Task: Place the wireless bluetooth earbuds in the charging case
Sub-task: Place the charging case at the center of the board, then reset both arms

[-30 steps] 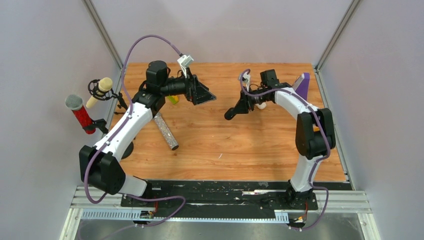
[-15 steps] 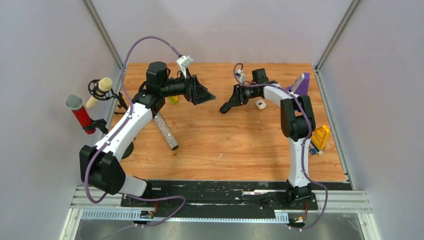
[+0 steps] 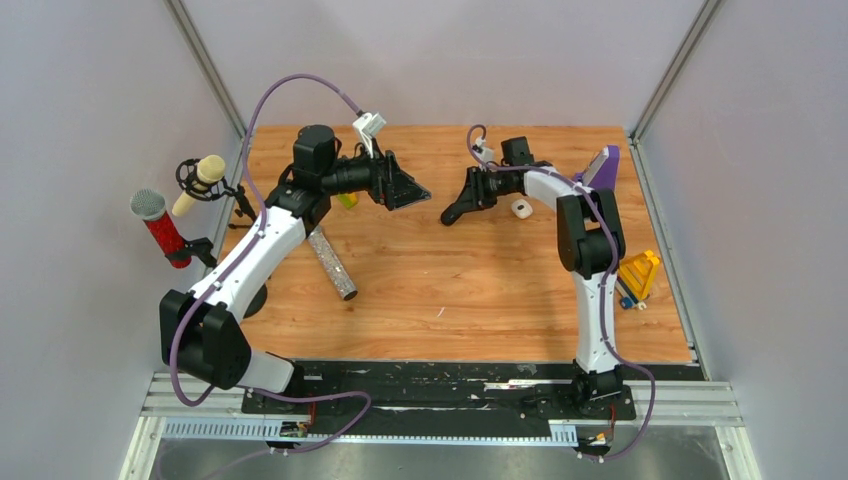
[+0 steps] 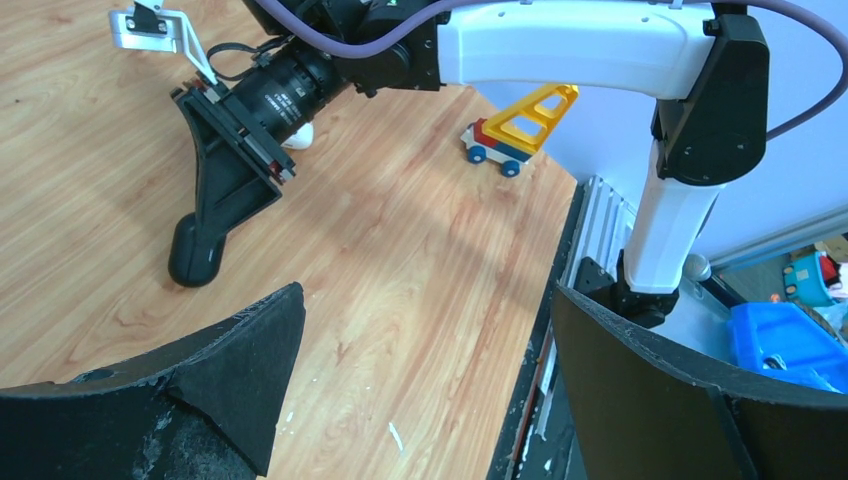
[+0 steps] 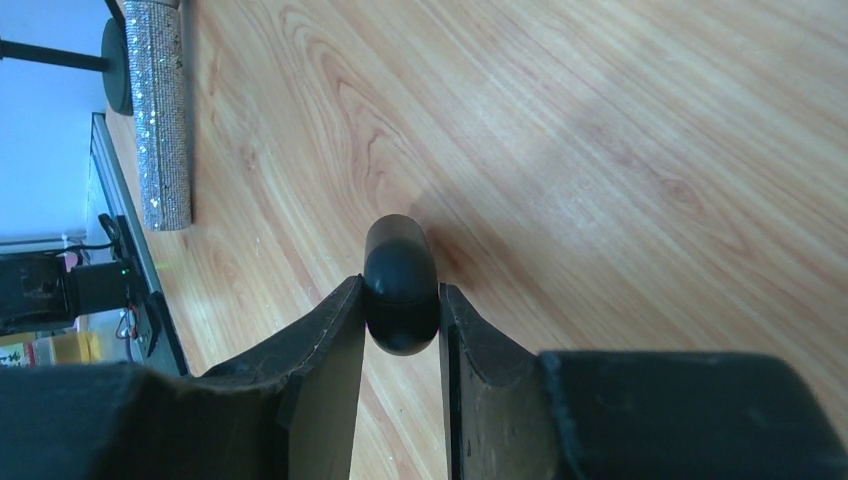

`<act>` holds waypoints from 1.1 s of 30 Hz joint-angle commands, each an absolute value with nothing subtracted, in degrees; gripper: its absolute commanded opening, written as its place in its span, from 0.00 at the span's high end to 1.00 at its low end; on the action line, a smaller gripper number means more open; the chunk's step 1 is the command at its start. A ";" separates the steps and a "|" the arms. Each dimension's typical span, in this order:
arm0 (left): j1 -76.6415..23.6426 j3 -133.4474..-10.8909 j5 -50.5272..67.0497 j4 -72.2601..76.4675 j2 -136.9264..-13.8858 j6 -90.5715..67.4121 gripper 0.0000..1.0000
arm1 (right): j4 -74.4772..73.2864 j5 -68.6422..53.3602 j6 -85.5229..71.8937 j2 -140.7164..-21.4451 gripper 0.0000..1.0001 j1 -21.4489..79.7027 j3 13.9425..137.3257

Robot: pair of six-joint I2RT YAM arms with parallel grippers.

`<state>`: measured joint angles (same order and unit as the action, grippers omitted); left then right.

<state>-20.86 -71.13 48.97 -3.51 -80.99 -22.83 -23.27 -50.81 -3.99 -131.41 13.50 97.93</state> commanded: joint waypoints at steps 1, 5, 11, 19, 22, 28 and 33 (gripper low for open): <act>-20.65 -70.79 49.19 -1.01 -80.47 -23.18 0.00 | -22.57 -49.20 -6.24 -133.60 0.78 13.89 100.84; -20.65 -70.69 49.37 -0.81 -80.49 -23.29 0.00 | -23.38 -47.73 -6.11 -133.98 0.68 13.92 101.16; -20.65 -70.73 49.61 -0.53 -80.77 -23.80 0.00 | -24.36 -45.15 -5.20 -132.79 0.48 13.80 100.87; -20.65 -70.66 49.46 -0.50 -80.53 -23.75 0.00 | -25.25 -40.67 -3.07 -127.72 0.24 13.86 99.45; -20.65 -70.77 48.98 -0.99 -80.43 -23.23 0.00 | -25.78 -37.79 -1.56 -125.00 0.08 13.82 98.70; -20.46 -72.08 45.75 -5.92 -79.86 -19.06 0.00 | -27.19 -31.04 1.31 -118.06 0.00 13.86 95.67; -18.27 -75.79 41.90 -14.59 -79.82 -9.75 0.00 | -27.12 -23.12 5.40 -106.95 0.00 13.87 89.57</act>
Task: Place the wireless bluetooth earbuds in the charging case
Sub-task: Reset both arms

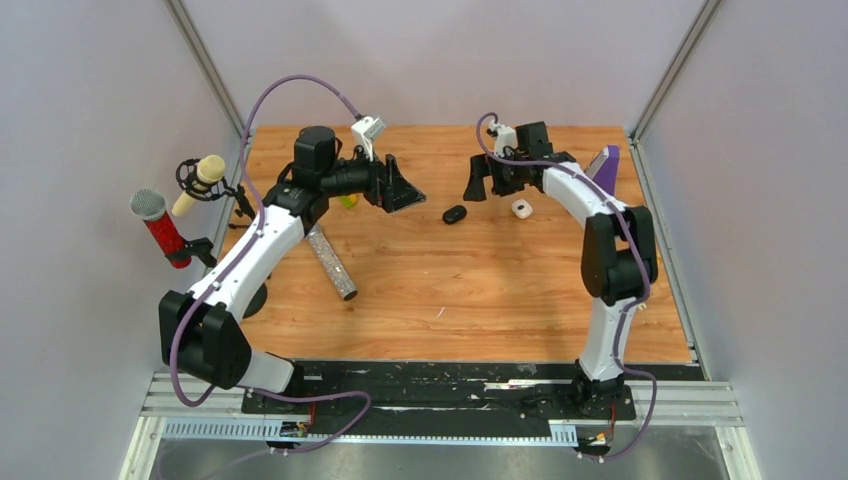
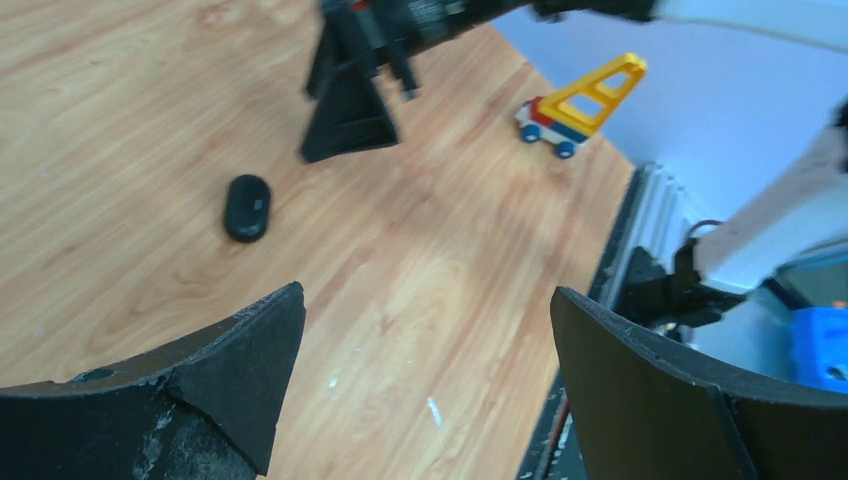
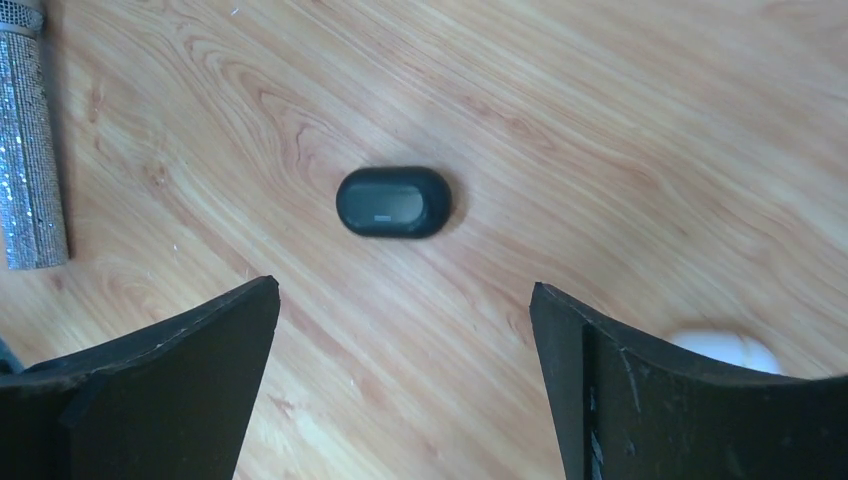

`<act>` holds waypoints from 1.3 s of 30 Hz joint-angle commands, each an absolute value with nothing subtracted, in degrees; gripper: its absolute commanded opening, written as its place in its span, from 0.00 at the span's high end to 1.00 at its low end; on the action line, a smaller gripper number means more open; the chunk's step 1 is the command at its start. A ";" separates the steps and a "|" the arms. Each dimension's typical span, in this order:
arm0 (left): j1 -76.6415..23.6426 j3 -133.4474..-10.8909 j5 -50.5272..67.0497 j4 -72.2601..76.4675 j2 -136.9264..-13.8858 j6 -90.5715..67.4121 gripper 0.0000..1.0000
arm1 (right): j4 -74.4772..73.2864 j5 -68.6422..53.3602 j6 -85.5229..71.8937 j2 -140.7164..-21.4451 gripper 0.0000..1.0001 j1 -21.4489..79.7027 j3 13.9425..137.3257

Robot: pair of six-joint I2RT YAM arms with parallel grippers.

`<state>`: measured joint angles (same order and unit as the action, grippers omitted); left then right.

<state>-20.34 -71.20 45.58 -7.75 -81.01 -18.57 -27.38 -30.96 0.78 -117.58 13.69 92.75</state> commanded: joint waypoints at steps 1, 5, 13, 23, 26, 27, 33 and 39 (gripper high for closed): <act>-17.84 -76.17 40.82 -16.79 -79.55 -8.65 0.00 | -27.16 -21.47 5.98 -104.39 0.00 13.88 88.34; -15.32 -76.30 37.05 -20.53 -76.58 -3.02 0.00 | -27.95 -18.14 8.68 -92.79 0.00 13.89 81.93; -14.79 -75.89 17.94 -34.41 -68.05 8.44 0.00 | -28.55 -7.87 8.14 -63.30 0.00 13.89 65.91; -14.51 -59.11 3.99 -38.78 -41.78 14.73 0.00 | -30.70 -5.70 8.06 -27.51 0.00 13.89 55.69; -14.52 -57.42 0.40 -41.85 -31.57 17.09 0.00 | -34.79 -6.16 7.87 -22.06 0.00 12.69 56.77; -14.51 -58.10 -0.98 -43.20 -30.29 17.25 0.00 | -35.76 -7.19 8.50 -20.16 0.00 12.28 56.62; -11.24 -60.40 -8.65 -50.24 -17.77 15.75 0.00 | -36.82 -10.28 8.00 -11.91 0.00 6.98 53.31; -6.91 -58.44 -12.56 -46.30 -15.11 12.61 0.00 | -37.14 -12.17 8.08 -9.41 0.00 2.59 51.89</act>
